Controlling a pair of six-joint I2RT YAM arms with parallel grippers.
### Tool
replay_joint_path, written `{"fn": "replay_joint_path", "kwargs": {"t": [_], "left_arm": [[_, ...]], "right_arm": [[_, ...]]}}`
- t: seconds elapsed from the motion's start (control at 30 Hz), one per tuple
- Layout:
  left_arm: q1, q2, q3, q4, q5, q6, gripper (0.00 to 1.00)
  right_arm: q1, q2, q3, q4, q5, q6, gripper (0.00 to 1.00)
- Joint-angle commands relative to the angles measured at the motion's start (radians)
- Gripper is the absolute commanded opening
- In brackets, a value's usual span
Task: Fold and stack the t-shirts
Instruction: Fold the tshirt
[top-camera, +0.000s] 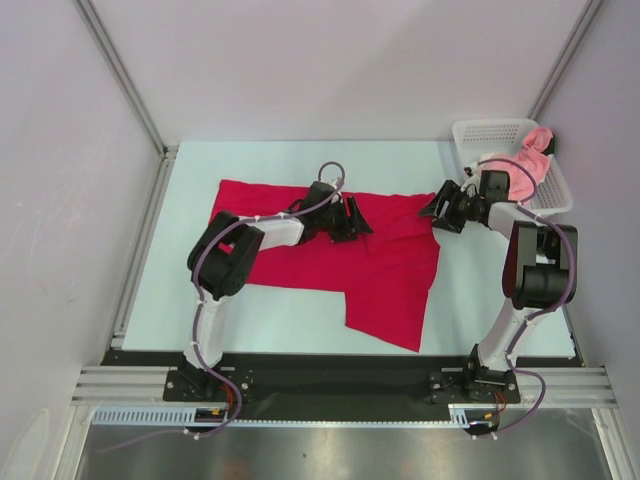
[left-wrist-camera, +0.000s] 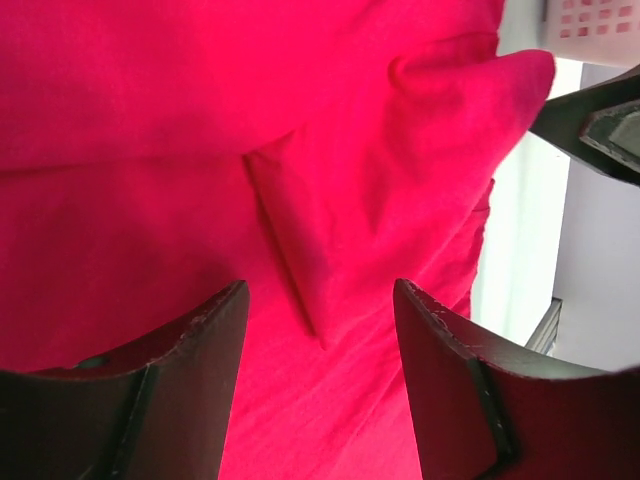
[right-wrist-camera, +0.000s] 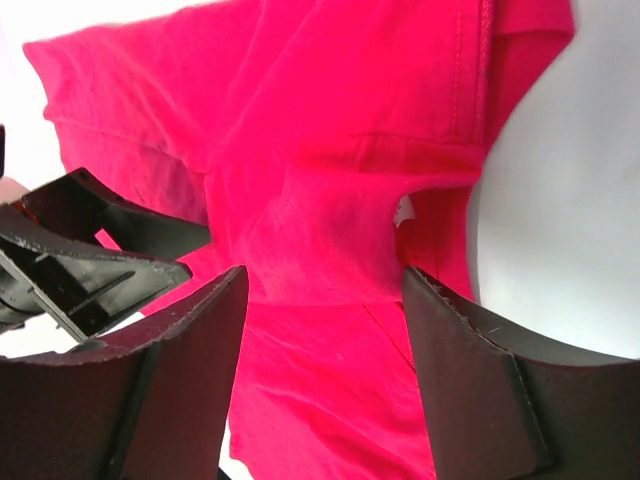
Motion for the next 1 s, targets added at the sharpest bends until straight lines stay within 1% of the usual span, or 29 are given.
{"fn": "replay_joint_path", "kwargs": {"t": [0.0,0.07,0.2,0.4,0.47,0.63,0.67,0.73,0.77,0.87,0.9,0.93,0.97], "left_arm": [[-0.013,0.021,0.046,0.024,0.026,-0.034,0.65],[-0.018,0.033,0.061,0.032,0.044,-0.039,0.63],[-0.033,0.041,0.063,0.030,0.073,-0.059,0.62],[-0.048,0.036,0.046,0.034,0.090,-0.082,0.60],[-0.048,0.036,0.048,0.037,0.097,-0.087,0.56],[-0.048,0.033,0.069,0.041,0.112,-0.097,0.44],[-0.048,0.033,0.078,0.041,0.115,-0.100,0.40],[-0.048,0.028,0.083,0.041,0.121,-0.110,0.37],[-0.048,0.024,0.089,0.041,0.123,-0.111,0.35],[-0.045,0.019,0.101,0.037,0.126,-0.119,0.33],[-0.045,0.016,0.106,0.034,0.127,-0.119,0.32],[-0.042,0.016,0.109,0.030,0.127,-0.120,0.31],[-0.039,0.018,0.118,0.030,0.130,-0.122,0.29]], "right_arm": [[0.024,-0.017,0.006,0.010,0.022,-0.053,0.68],[0.029,-0.018,0.005,0.012,0.035,-0.057,0.68],[0.029,-0.021,0.006,0.016,0.048,-0.071,0.68],[0.027,-0.028,0.054,-0.108,0.150,-0.140,0.68],[0.030,-0.037,0.049,-0.120,0.170,-0.148,0.68],[0.030,-0.031,0.028,-0.082,0.118,-0.143,0.65],[0.030,-0.026,0.025,-0.074,0.110,-0.140,0.65],[0.029,-0.018,0.009,-0.030,0.078,-0.123,0.65],[0.029,-0.015,0.009,-0.018,0.067,-0.122,0.64],[0.029,-0.002,0.006,0.018,0.035,-0.107,0.60],[0.029,0.003,0.005,0.036,0.023,-0.099,0.58],[0.027,0.006,0.008,0.041,0.009,-0.096,0.53],[0.027,0.017,0.011,0.045,0.006,-0.084,0.52]]}}
